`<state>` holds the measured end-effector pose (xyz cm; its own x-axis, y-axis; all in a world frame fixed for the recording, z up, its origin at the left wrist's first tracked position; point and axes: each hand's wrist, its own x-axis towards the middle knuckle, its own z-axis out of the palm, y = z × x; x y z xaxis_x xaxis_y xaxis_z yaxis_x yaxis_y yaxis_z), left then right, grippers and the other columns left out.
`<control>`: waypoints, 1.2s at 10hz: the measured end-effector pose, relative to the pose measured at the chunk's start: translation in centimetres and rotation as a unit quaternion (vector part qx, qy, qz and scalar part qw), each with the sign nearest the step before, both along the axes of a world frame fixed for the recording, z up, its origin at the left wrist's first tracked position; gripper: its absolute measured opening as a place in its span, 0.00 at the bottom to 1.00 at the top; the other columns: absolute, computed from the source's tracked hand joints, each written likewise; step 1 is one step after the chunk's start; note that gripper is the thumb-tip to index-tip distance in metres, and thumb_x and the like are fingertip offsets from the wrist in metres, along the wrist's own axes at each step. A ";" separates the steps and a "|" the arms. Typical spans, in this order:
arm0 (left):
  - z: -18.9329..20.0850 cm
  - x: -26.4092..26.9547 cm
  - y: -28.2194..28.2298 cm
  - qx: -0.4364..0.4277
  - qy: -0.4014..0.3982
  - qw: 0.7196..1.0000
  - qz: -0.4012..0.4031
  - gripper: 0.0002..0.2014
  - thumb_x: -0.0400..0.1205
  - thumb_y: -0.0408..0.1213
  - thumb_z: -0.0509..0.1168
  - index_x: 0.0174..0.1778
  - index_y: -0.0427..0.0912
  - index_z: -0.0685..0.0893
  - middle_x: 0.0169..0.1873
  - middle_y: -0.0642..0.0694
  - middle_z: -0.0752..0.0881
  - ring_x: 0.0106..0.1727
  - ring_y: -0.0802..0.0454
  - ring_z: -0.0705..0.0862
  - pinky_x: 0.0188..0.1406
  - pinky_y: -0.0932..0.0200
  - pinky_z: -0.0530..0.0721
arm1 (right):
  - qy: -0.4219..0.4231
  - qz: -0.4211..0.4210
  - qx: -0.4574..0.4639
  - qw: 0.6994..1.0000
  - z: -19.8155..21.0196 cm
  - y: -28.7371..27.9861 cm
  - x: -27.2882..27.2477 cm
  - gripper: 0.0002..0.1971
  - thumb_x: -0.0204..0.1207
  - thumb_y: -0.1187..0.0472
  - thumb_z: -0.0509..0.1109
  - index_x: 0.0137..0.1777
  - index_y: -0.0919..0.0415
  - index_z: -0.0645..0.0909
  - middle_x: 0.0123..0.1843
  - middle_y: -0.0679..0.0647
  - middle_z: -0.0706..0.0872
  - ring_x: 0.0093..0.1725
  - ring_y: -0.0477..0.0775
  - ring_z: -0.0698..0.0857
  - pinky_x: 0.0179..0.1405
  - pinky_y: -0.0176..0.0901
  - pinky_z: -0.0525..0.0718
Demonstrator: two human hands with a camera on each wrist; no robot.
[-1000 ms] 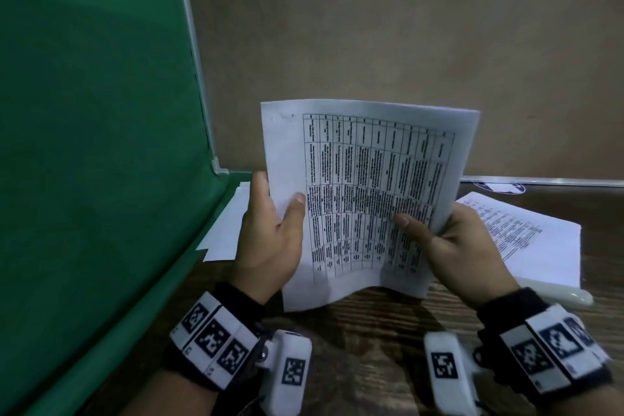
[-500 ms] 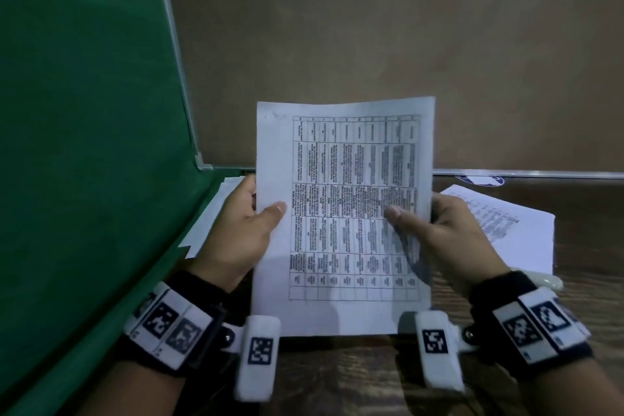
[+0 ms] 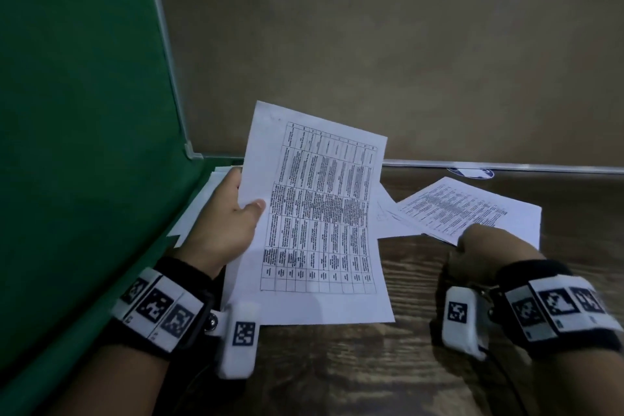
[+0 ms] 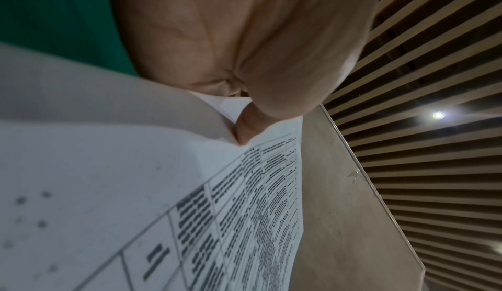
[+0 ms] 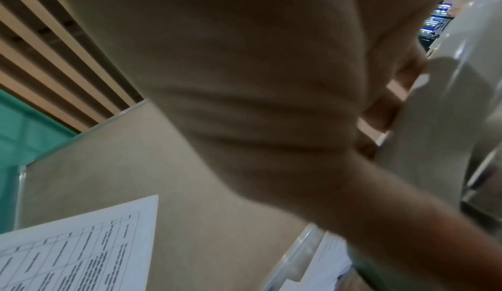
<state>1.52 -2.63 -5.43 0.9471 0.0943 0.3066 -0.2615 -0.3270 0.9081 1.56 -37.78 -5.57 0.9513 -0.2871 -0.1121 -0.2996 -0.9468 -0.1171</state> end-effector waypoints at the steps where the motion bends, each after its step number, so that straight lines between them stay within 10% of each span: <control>1: 0.0 -0.2 -0.3 0.011 0.001 1.000 -0.020 0.20 0.89 0.27 0.62 0.70 0.56 0.79 0.64 0.60 0.89 0.67 0.59 0.86 0.78 0.43 0.80 | -0.072 -0.013 0.025 0.997 0.1 0.0 -0.4 0.11 0.75 0.50 0.75 0.42 0.58 0.83 0.40 0.54 0.86 0.43 0.57 0.85 0.48 0.49 0.87; 2: 0.0 -0.2 -0.3 0.033 0.001 0.999 -0.033 0.21 0.89 0.29 0.63 0.77 0.51 0.76 0.69 0.57 0.86 0.72 0.57 0.84 0.80 0.43 0.78 | -0.253 0.008 0.125 0.959 1.4 1.7 -0.9 0.14 0.78 0.49 0.77 0.45 0.60 0.82 0.43 0.55 0.87 0.44 0.59 0.84 0.45 0.50 0.83; 3: -0.1 -0.4 -0.3 0.048 0.002 0.998 -0.040 0.23 0.89 0.31 0.63 0.80 0.53 0.74 0.72 0.58 0.85 0.75 0.57 0.82 0.82 0.43 0.76 | -0.439 0.039 0.316 0.840 3.7 5.2 -1.6 0.15 0.80 0.52 0.78 0.56 0.60 0.79 0.44 0.46 0.84 0.43 0.53 0.86 0.41 0.48 0.81; 4: -0.3 -0.6 -0.6 0.061 0.006 0.997 -0.054 0.24 0.87 0.35 0.63 0.80 0.57 0.74 0.74 0.58 0.83 0.77 0.57 0.80 0.82 0.44 0.75 | -0.493 0.065 0.544 0.675 6.0 8.4 -1.4 0.13 0.83 0.52 0.76 0.54 0.54 0.74 0.47 0.48 0.85 0.38 0.45 0.89 0.40 0.61 0.92; 5: -0.4 -0.7 -1.0 0.072 0.014 0.995 -0.074 0.30 0.83 0.42 0.62 0.83 0.59 0.70 0.79 0.57 0.78 0.82 0.55 0.75 0.85 0.40 0.71 | -0.462 0.112 0.685 0.552 8.1 10.9 -0.9 0.10 0.86 0.57 0.71 0.54 0.55 0.71 0.52 0.56 0.89 0.45 0.52 0.94 0.42 0.54 0.94; 6: -0.1 -1.1 -1.4 0.073 0.009 0.992 -0.098 0.28 0.86 0.37 0.62 0.83 0.62 0.71 0.77 0.65 0.80 0.78 0.64 0.77 0.82 0.51 0.74 | -0.478 0.129 0.691 0.526 9.2 12.9 -0.4 0.11 0.86 0.57 0.71 0.54 0.55 0.69 0.52 0.59 0.90 0.49 0.55 0.95 0.48 0.60 0.94; 7: -0.2 -1.2 -1.6 0.059 0.005 0.993 -0.101 0.28 0.90 0.27 0.60 0.72 0.71 0.71 0.61 0.84 0.80 0.62 0.89 0.76 0.61 0.83 0.73 | -0.518 0.136 0.648 0.541 9.1 13.9 0.6 0.15 0.85 0.53 0.73 0.54 0.55 0.68 0.51 0.60 0.91 0.50 0.58 0.95 0.50 0.64 0.94; 9: -0.9 -0.9 -1.8 0.055 0.004 0.991 -0.121 0.28 0.90 0.30 0.60 0.84 0.61 0.70 0.78 0.64 0.79 0.79 0.65 0.76 0.84 0.50 0.71 | -0.556 0.170 0.560 0.591 8.2 14.6 1.9 0.16 0.83 0.52 0.76 0.51 0.49 0.68 0.37 0.44 0.89 0.38 0.46 0.91 0.43 0.66 0.93; 10: -0.9 -1.0 -2.1 0.065 0.003 0.991 -0.120 0.29 0.91 0.34 0.62 0.81 0.71 0.67 0.81 0.73 0.67 0.81 0.76 0.65 0.86 0.62 0.63 | -0.548 0.172 0.554 0.603 7.9 14.4 2.0 0.17 0.82 0.50 0.76 0.52 0.50 0.68 0.39 0.47 0.88 0.38 0.46 0.90 0.43 0.64 0.93; 11: 0.1 -2.1 -2.7 0.079 0.015 0.988 -0.135 0.29 0.91 0.30 0.61 0.61 0.78 0.65 0.54 0.98 0.69 0.55 1.01 0.65 0.56 0.93 0.61 | -0.549 0.168 0.546 0.610 7.9 14.1 2.0 0.17 0.83 0.51 0.76 0.54 0.55 0.69 0.36 0.45 0.86 0.34 0.40 0.87 0.36 0.49 0.90; 12: -0.3 -1.8 -2.6 0.109 -0.002 0.984 -0.140 0.28 0.91 0.29 0.60 0.70 0.75 0.73 0.61 0.85 0.81 0.65 0.83 0.79 0.69 0.74 0.75 | -0.548 0.186 0.542 0.610 8.2 14.0 1.6 0.14 0.84 0.52 0.74 0.53 0.52 0.69 0.38 0.46 0.86 0.36 0.41 0.88 0.36 0.46 0.89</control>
<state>-0.31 -5.27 -5.69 0.9256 -0.2383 0.2940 -0.3719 -0.4293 0.8230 3.14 -23.78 2.66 0.6024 -0.3512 0.7168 0.7321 -0.1147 -0.6715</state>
